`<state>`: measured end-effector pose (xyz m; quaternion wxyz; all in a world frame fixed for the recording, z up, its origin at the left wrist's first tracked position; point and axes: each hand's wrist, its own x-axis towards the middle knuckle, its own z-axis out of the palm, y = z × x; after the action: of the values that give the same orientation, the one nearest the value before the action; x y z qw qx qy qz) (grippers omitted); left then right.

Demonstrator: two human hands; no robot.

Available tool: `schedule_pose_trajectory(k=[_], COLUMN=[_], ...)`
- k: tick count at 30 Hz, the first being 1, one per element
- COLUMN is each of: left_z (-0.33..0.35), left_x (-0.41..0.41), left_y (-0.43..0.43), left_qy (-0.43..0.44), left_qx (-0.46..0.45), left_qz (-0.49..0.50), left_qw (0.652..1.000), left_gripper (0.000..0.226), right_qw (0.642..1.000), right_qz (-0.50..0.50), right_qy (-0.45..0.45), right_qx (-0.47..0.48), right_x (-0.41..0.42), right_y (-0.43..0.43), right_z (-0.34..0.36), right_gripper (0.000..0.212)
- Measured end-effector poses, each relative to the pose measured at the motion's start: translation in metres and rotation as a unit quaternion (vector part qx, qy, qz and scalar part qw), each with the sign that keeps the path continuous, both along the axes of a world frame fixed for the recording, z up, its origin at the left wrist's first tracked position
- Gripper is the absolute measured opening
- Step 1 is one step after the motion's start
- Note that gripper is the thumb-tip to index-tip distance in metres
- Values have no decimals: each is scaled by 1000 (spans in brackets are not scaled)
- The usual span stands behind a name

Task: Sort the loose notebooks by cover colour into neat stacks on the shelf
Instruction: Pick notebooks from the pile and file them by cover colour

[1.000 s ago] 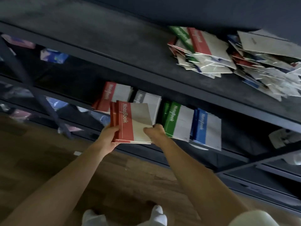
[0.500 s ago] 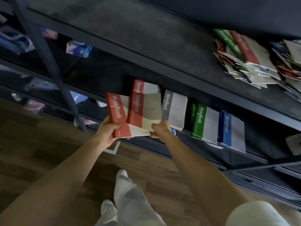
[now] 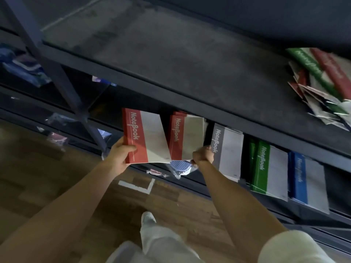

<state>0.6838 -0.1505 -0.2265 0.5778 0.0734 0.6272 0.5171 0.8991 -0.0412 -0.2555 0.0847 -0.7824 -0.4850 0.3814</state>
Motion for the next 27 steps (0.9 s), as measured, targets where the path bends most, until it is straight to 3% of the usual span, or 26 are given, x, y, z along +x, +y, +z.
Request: schedule_pose_trajectory(k=[3,10,15,19,27], left_z=[-3,-3,-2,2,14], left_x=[-3,-10,-17,-21,17], left_y=[7,9,1,-7,-1], left_qy=[-24,-63,-53,-40,-27], left_qx=[-8,-22,-40,-18,21], left_qz=[1,-44,-91,-160,-226], left_qw=[1000,997,994,986,973], left_gripper=[38,38,34,52,54], right_qw=[1000,990,987,987,973], right_qz=[-24,0,-18,-27,113], right_qy=[-11,-142,-158,-161,-182], right_qx=[13,-8,1,-15,-83], right_x=[-9,-7,-13,-15,14], right_y=[6,3,-12,-32,-101], right_z=[-2,-18,-19,-8,24], right_gripper=[37,27,28,29,54])
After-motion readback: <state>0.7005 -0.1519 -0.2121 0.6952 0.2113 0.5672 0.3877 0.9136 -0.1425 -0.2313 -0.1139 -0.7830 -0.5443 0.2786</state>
